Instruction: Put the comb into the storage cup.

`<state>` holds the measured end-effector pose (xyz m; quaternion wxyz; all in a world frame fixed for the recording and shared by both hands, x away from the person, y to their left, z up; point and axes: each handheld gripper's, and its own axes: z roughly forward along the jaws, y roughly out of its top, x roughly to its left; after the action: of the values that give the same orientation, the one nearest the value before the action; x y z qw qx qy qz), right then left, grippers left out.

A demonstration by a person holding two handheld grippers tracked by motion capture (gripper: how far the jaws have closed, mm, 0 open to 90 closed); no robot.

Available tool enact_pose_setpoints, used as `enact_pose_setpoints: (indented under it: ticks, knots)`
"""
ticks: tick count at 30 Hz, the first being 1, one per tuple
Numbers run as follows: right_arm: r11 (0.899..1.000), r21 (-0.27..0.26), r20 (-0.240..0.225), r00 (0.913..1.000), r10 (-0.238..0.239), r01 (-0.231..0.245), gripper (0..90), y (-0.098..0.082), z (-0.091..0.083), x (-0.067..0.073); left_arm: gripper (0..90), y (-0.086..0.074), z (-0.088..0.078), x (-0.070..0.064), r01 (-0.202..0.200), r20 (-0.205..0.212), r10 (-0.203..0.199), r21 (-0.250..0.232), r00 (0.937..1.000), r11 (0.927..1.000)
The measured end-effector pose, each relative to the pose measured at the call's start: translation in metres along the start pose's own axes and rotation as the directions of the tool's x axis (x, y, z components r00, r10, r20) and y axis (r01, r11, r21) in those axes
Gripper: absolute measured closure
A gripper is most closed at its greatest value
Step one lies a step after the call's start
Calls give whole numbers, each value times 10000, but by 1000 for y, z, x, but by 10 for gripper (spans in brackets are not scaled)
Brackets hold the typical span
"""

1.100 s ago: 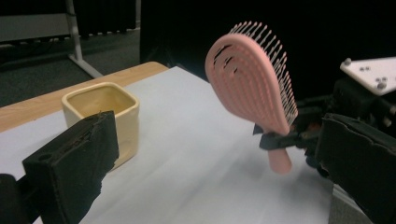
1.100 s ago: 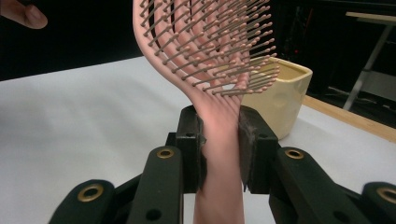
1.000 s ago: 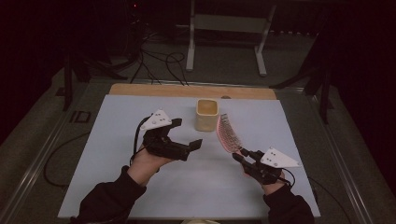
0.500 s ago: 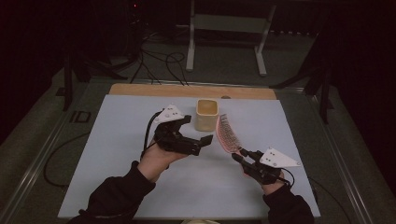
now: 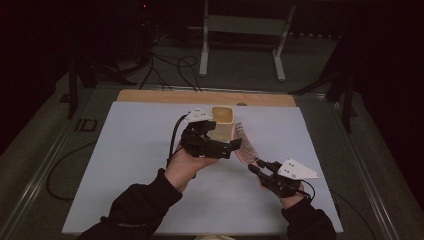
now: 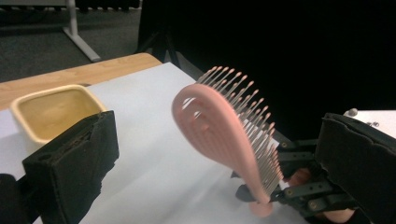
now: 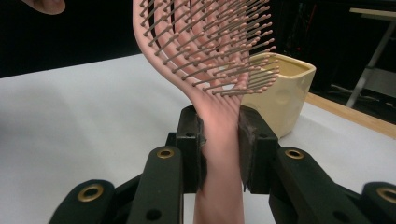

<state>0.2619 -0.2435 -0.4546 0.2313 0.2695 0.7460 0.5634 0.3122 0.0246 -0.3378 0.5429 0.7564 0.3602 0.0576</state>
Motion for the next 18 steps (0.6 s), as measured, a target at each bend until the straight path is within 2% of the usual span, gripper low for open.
enact_pose_setpoints:
  ticks: [7, 9, 12, 13, 18]
  knots:
    - [10000, 14, -6, 10000, -33, 33, 728, 0, 0, 0, 11, 2, 16, -8, 286, 47, -287, 56, 9996, 9996]
    - [10000, 29, 32, 10000, -51, 51, 727, 0, 0, 0, 32, 2, 20, -9, 316, -126, -317, -26, 9994, 9995]
    - [9999, 61, 46, 10000, -79, 79, 728, 0, 0, 0, 70, 0, 27, -9, 465, -214, -465, -28, 9987, 9989]
    - [10000, 49, 16, 10000, 30, -30, 727, 0, 1, 1, 89, -1, 29, -9, 498, -177, -498, 0, 9986, 9988]
    - [10000, 55, 47, 10000, -18, 17, 728, 0, 1, 0, 186, -3, 35, -6, 740, -124, -738, 130, 9972, 9972]
